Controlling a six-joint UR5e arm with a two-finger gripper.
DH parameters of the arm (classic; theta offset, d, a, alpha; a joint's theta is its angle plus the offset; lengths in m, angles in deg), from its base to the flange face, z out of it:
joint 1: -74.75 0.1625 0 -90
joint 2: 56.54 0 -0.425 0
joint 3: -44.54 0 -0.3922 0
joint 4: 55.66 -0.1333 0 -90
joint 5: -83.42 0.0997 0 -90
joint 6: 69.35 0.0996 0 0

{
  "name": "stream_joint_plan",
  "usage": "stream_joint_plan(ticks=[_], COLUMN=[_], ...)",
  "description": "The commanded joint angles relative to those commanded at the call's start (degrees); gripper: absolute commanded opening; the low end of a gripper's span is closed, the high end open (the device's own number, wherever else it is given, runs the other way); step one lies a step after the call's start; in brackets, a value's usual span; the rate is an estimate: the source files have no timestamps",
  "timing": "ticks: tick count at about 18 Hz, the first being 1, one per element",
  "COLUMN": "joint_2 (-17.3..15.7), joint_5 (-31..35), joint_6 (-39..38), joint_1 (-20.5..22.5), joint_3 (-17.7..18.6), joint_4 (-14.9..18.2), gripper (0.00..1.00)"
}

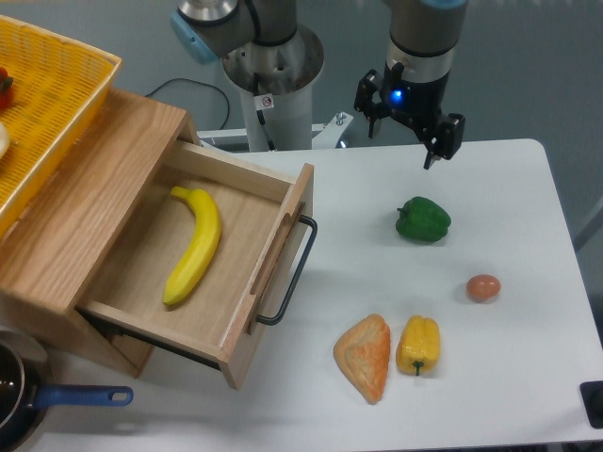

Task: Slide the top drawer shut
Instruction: 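Move the gripper down toward the open drawer's front panel and handle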

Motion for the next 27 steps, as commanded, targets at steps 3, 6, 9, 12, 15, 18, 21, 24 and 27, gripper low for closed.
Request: stream_joint_plan(ticks=[3, 6, 9, 12, 15, 18, 21, 24, 27], joint_2=[0.6, 1.8, 3.8, 4.9, 5.9, 6.2, 7.4, 8.2, 8.6], joint_5=[0.0, -0.1, -0.3, -0.4, -0.4, -0.4, -0.4, -0.5, -1.5], joint_6=[-0.7, -1.3, -7.9, -13.0, -14.8, -19.3, -24.1, -26.4, -30.7], joint_1=[0.0, -0.3, -0.6, -1.6, -1.9, -2.6, -3.6, -4.9, -5.1], joint_3=[0.7, 0.7, -0.4, -0.6, -0.6, -1.1, -1.4, -1.8, -2.1], joint_4=[-0.7, -1.6, -4.0, -6.5, -6.6, -7.1, -11.1, -11.2, -11.2], gripper=[1.0, 1.0, 1.0, 1.0, 1.0, 1.0, 1.0, 1.0, 1.0])
